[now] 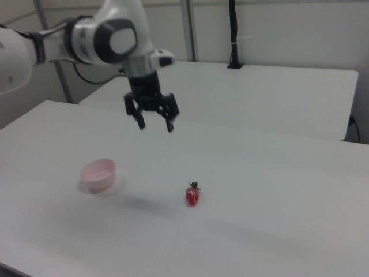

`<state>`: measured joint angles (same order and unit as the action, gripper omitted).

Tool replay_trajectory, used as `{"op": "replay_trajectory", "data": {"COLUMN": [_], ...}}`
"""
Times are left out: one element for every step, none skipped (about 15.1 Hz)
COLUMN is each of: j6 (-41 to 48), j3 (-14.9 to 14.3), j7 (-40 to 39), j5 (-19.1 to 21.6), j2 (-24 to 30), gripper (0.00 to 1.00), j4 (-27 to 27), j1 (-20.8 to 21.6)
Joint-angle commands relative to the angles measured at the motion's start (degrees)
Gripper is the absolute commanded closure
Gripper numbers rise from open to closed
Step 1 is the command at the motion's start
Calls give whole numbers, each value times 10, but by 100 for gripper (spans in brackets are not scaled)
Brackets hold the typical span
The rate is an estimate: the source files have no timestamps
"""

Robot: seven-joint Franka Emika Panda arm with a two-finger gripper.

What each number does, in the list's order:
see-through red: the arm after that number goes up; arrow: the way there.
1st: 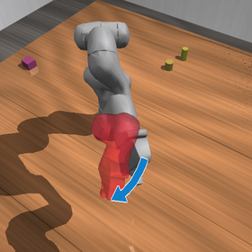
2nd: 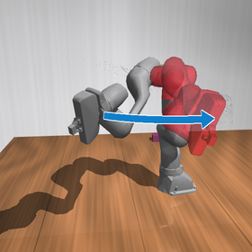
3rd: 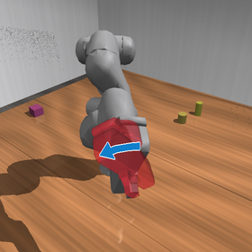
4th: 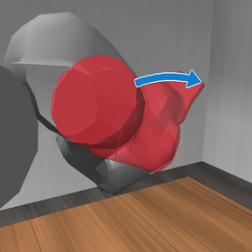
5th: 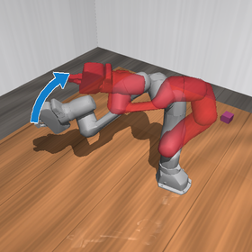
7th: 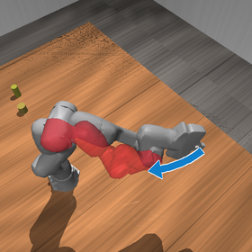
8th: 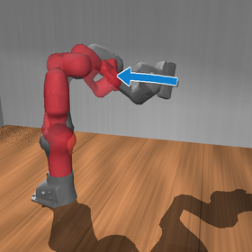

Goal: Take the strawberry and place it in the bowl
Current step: 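Move the open gripper over the red strawberry, then lower the gripper and close it around the strawberry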

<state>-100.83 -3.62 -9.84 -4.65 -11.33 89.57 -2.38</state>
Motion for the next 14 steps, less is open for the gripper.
{"op": "replay_trajectory", "data": {"j6": [-60,-81,-93,-102,-106,-111,-114,-116,-120,-123,-128,-142,-155,-163], "j3": [-3,-3,-4,-4,-9,-15,-17,-17,-17,-17,-17,-17,-17,-17], "j7": [-46,-48,-63,-89,-119,-147,-161,-163,-163,-163,-163,-160,-157,-156], "j5": [-8,-11,-18,-30,-39,-41,-41,-41,-41,-42,-43,-46,-46,-46], "j2": [-63,-81,-98,-110,-120,-127,-133,-139,-148,-157,-165,-175,-182,-188], "gripper": [0,0,0,0,0,1,1,1,2,3,5,7,7,12], "j4": [6,8,10,13,19,24,29,31,32,32,32,38,41,41], "j1": [-28,-33,-39,-46,-47,-47,-47,-47,-44,-43,-43,-42,-41,-36]}}
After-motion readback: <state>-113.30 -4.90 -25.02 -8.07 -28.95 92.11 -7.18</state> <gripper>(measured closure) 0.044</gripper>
